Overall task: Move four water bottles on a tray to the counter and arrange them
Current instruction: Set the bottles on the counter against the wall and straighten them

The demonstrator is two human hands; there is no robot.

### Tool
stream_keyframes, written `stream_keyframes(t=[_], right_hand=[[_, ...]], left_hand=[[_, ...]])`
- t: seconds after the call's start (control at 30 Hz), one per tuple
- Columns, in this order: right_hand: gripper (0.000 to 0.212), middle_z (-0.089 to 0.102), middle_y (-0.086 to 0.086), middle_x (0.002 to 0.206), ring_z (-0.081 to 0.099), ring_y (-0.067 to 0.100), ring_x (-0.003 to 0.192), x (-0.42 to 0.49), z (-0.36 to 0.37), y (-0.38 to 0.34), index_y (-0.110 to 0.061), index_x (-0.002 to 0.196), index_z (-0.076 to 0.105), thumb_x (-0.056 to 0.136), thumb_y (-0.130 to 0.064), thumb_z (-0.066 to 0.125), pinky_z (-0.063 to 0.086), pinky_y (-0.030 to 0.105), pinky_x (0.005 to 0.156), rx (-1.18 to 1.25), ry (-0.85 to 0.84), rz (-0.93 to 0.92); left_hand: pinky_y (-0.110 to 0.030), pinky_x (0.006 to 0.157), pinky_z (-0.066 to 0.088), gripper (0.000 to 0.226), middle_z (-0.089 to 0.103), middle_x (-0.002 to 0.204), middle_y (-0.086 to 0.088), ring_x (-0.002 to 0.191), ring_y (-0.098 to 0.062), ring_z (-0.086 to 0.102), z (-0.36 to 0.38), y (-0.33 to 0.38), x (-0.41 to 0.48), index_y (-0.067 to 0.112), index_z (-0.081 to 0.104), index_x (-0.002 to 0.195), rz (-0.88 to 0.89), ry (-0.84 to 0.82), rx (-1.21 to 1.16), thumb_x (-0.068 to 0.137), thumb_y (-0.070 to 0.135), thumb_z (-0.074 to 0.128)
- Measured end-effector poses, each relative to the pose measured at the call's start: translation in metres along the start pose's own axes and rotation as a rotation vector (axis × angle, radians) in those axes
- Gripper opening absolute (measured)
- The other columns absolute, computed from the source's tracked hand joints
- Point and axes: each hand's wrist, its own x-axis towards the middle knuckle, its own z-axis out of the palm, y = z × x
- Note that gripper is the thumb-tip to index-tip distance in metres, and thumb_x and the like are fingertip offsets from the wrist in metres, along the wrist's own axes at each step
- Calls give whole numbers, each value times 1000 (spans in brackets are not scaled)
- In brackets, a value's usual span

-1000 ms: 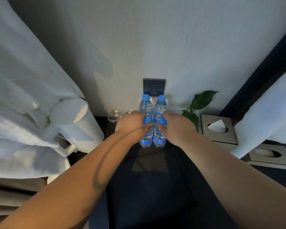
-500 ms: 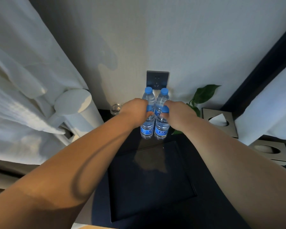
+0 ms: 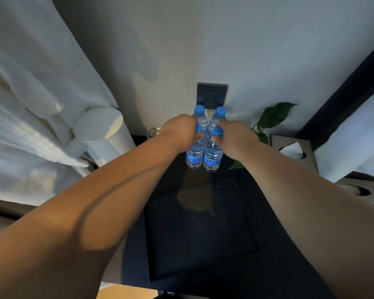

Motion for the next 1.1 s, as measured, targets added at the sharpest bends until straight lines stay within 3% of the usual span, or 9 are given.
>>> stream_keyframes(t=[0.13, 0.37, 0.7, 0.9, 1.1], right_hand=[[35, 69, 10, 112, 65, 28, 96, 0, -1, -2, -19, 133, 56, 103, -35, 62, 56, 41, 79, -1, -3, -12], [33, 69, 7, 110, 66, 26, 94, -1, -3, -1, -21, 130, 57, 102, -36, 63, 59, 45, 83, 7, -17, -14], [27, 68, 6, 103, 63, 22, 86, 0, 1, -3, -20, 127, 57, 102, -30, 62, 52, 37, 70, 41, 7, 7], [27, 68, 6, 106, 62, 23, 87, 3, 1, -1, -19, 127, 58, 102, -29, 63, 48, 36, 69, 80, 20, 18], [30, 68, 6, 107, 65, 24, 89, 4, 1, 0, -20, 130, 57, 103, -30, 62, 53, 37, 72, 104, 0, 16]], left_hand=[[-32, 63, 46, 22, 63, 88, -4, 77, -24, 60, 2, 1, -1, 17, 63, 95, -3, 4, -22, 93, 39, 61], [-33, 64, 44, 18, 61, 86, -2, 76, -21, 58, 3, -1, 1, 22, 59, 92, 21, 18, -31, 92, 40, 62], [-36, 75, 46, 30, 63, 104, -8, 91, -26, 59, 4, -9, 6, 19, 60, 120, 118, -21, -61, 94, 33, 66], [-32, 75, 37, 29, 50, 98, -2, 89, -22, 52, 3, -12, 5, 22, 59, 122, 145, -22, -86, 95, 25, 65], [-33, 77, 42, 32, 55, 103, -4, 91, -23, 56, -2, -9, 4, 20, 60, 122, 103, -28, -79, 93, 32, 66]])
